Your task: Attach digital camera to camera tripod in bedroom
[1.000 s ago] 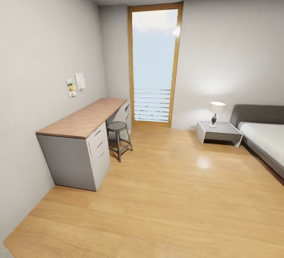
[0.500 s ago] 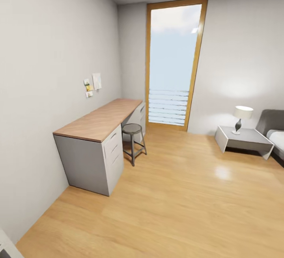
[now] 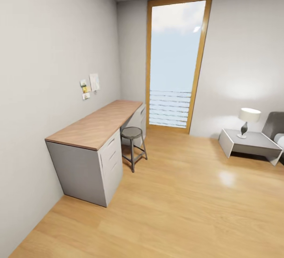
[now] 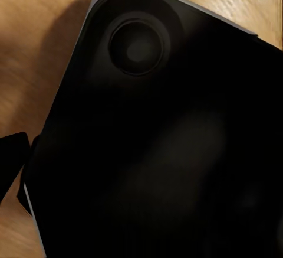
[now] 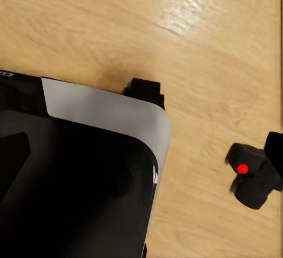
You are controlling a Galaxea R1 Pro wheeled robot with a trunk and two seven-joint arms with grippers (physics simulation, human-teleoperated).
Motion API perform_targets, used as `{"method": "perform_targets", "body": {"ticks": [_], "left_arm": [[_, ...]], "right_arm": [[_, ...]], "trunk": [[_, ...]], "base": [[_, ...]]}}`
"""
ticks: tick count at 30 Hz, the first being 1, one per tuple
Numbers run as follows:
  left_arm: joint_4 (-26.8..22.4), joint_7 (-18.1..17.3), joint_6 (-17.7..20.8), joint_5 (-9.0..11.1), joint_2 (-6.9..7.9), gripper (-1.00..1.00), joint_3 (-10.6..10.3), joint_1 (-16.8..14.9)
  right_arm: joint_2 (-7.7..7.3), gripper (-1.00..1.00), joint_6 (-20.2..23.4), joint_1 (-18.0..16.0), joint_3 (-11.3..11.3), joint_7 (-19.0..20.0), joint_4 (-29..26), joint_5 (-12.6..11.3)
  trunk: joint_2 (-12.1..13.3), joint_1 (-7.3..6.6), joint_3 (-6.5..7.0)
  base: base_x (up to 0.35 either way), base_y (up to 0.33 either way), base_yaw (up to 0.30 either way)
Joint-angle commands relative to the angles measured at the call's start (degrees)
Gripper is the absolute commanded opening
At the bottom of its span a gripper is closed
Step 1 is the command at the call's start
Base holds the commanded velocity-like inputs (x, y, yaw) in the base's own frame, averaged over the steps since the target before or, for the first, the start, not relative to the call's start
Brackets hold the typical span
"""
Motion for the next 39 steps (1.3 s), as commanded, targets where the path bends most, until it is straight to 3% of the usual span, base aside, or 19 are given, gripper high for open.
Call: {"method": "perform_targets", "body": {"ticks": [1, 16, 39], "left_arm": [[0.0, 0.0, -0.1, 0.0, -0.02, 1.00, 0.4, 0.0], [0.0, 0.1, -0.2, -0.2, -0.04, 1.00, 0.4, 0.0], [0.0, 0.1, -0.1, -0.2, -0.02, 1.00, 0.4, 0.0]], "right_arm": [[-0.02, 1.00, 0.1, -0.1, 0.0, 0.2, 0.1, 0.4], [0.05, 1.00, 0.0, -0.1, -0.1, 0.1, 0.1, 0.2], [0.05, 1.00, -0.8, -0.1, -0.4, 0.1, 0.1, 0.0]], "trunk": [[0.0, 0.03, -0.05], [0.0, 0.03, -0.05], [0.0, 0.03, -0.05]], "base": [[0.327, 0.000, 0.000], [0.326, 0.000, -0.023], [0.325, -0.049, -0.281]]}}
